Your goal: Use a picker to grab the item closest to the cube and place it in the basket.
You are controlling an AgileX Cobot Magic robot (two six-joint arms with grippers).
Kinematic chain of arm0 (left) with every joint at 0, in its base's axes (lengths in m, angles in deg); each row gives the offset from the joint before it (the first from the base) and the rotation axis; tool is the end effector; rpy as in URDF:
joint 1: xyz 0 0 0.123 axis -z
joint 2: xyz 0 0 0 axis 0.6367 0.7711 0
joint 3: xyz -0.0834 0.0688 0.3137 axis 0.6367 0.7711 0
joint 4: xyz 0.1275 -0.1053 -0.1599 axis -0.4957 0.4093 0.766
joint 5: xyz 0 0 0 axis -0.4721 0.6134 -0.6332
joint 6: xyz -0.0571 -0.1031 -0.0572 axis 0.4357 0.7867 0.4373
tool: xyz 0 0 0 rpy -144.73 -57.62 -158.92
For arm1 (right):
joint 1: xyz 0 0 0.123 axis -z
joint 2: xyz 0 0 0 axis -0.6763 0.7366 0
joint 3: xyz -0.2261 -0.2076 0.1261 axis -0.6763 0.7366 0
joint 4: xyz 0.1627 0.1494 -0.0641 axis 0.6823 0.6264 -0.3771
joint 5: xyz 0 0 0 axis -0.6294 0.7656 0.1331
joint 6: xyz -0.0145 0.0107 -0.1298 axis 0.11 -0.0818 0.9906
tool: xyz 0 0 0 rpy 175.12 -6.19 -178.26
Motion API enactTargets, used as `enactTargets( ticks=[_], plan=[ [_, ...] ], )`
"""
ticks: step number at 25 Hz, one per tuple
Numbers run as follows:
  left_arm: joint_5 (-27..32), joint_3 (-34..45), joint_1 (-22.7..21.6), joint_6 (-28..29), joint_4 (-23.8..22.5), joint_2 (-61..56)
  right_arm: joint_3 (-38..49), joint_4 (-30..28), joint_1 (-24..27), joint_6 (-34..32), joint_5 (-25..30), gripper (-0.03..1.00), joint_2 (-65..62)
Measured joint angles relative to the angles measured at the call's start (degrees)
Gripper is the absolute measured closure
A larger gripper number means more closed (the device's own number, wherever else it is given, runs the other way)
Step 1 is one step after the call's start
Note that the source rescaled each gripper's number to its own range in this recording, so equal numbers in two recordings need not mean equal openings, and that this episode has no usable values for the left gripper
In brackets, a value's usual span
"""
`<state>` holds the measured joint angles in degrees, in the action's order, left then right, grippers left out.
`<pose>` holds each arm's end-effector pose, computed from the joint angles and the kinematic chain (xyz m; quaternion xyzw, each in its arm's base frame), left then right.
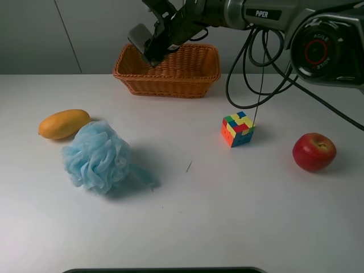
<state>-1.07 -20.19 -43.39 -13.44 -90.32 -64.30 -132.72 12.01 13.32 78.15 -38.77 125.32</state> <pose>-0.0415 0.0179 0.2503 -0.1176 0.8469 0.0561 0.5156 0.5126 0.3136 0.1759 -0.4310 0.8097 0.1047 0.3843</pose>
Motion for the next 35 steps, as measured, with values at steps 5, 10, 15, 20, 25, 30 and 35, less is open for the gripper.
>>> enactTargets(
  ticks=[5,10,15,20,25,30,35],
  plan=[
    [0.00,0.00,0.00,0.00,0.00,0.00,-0.09,0.00,0.00,0.00,-0.10,0.68,0.00],
    [0.00,0.00,0.00,0.00,0.00,0.00,-0.09,0.00,0.00,0.22,-0.10,-0.01,0.00],
    [0.00,0.00,0.00,0.00,0.00,0.00,-0.09,0.00,0.00,0.69,0.02,-0.03,0.00],
    [0.00,0.00,0.00,0.00,0.00,0.00,-0.09,-3.31,0.05,-0.23,6.25,-0.03,-3.53],
    [0.00,0.00,0.00,0.00,0.00,0.00,-0.09,-5.54,2.84,-6.73,17.01,-0.03,-15.16],
    [0.00,0.00,0.00,0.00,0.00,0.00,-0.13,-12.18,10.12,-16.49,28.54,-0.03,-29.00],
    [0.00,0.00,0.00,0.00,0.00,0.00,-0.13,-20.28,18.00,-20.90,37.88,-0.03,-42.63]
  ],
)
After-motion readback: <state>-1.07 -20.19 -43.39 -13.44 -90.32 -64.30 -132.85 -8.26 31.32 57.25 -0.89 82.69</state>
